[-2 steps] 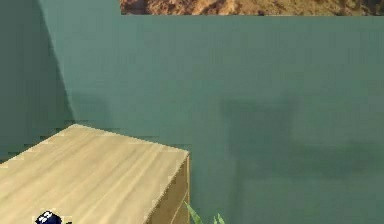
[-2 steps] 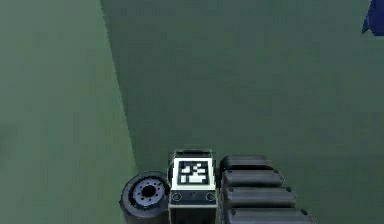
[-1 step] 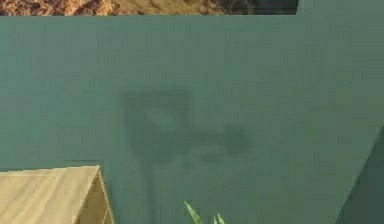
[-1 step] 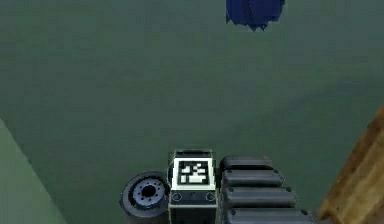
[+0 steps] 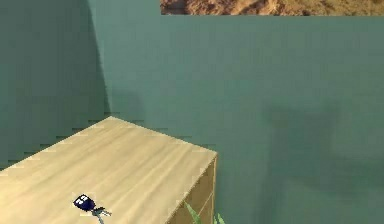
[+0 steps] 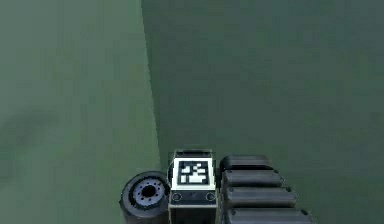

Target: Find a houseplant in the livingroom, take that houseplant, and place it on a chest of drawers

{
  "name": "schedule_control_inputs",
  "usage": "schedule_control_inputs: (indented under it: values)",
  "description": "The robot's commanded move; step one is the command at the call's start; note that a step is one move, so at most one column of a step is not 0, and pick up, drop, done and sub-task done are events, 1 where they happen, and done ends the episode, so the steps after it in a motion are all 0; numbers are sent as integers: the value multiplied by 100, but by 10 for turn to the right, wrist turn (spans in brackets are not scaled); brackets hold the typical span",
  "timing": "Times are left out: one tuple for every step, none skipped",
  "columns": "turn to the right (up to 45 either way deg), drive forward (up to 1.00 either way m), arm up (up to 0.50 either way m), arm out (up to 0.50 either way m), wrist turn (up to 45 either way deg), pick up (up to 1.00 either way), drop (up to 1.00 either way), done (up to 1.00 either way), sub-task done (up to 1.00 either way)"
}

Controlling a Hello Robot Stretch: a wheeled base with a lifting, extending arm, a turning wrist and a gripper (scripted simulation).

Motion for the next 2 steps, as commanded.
schedule_control_inputs:
  values:
    - [450, 0, 0, 0, 0, 0, 0, 0, 0]
    - [30, 0, 0, 0, 0, 0, 0, 0, 0]
